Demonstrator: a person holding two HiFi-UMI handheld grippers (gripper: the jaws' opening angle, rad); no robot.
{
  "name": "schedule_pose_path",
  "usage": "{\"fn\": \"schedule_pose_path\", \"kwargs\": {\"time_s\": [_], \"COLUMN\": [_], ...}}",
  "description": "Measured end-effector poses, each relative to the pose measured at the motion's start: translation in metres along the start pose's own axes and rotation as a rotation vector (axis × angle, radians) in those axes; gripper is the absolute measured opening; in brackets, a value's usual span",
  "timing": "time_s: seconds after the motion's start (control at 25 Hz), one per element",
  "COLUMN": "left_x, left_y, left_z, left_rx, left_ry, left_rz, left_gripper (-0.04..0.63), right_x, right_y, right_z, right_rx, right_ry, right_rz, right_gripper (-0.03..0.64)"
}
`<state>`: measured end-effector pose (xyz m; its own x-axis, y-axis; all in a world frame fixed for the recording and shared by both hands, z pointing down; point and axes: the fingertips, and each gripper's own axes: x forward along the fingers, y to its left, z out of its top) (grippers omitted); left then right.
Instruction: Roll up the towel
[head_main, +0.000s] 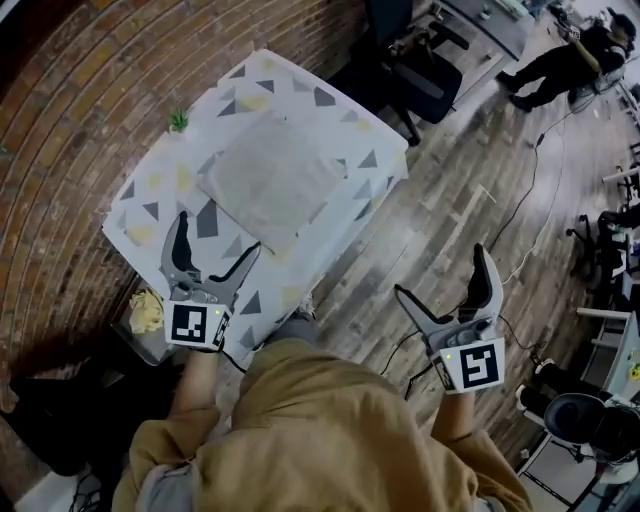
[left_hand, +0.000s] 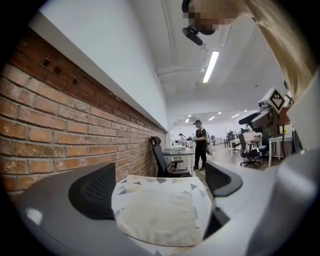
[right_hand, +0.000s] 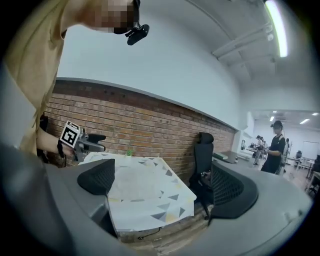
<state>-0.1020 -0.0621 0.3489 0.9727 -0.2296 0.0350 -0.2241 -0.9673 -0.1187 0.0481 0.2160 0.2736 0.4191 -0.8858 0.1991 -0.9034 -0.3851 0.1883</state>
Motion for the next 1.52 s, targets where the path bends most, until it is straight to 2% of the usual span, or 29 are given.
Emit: {"fn": "schedule_pose_path", "kwargs": {"time_s": [0.16,0.32,0.56,0.72,0.8,0.96,1.16,1.32,1.52], "left_x": [0.012,0.016,0.002,0.0,0.006,0.036,0.036,0.033,0.033], "left_y": [0.002,0.009,0.032,0.041,0.035,0.01,-0.019,-0.039,-0.066], "left_z": [-0.001,0.001,0.003,-0.002,-0.005,-0.001,-0.023,-0.06,-0.135], "left_rx": [-0.013,-0.014,0.002,0.001,-0.03,-0.062,-0.141,-0.099,-0.105], "left_ry": [0.016,0.008,0.039,0.096,0.127,0.175,0.266,0.343,0.493], "left_rz": [0.017,0.072,0.249,0.411,0.484,0.557,0.676,0.681,0.579], "left_gripper": [0.591,0.591,0.59,0.589,0.589,0.589,0.589,0.589,0.588], "right_x": [0.025,0.054,0.122,0.179,0.203,0.237,0.261,0.273,0.276], "right_y": [-0.013,-0.019,-0.034,-0.039,-0.037,-0.039,-0.032,-0.013,0.016], "right_z": [0.009,0.012,0.012,0.001,-0.006,-0.03,-0.071,-0.11,-0.18], "right_rx": [-0.001,-0.044,-0.089,-0.102,-0.144,-0.249,-0.295,-0.404,-0.618], "right_ry": [-0.016,-0.007,-0.012,-0.02,-0.013,0.042,0.052,0.082,0.164], "right_rz": [0.031,0.105,0.277,0.446,0.557,0.769,0.948,1.053,1.181], "right_gripper": [0.571,0.571,0.571,0.571,0.571,0.571,0.569,0.569,0.568]}}
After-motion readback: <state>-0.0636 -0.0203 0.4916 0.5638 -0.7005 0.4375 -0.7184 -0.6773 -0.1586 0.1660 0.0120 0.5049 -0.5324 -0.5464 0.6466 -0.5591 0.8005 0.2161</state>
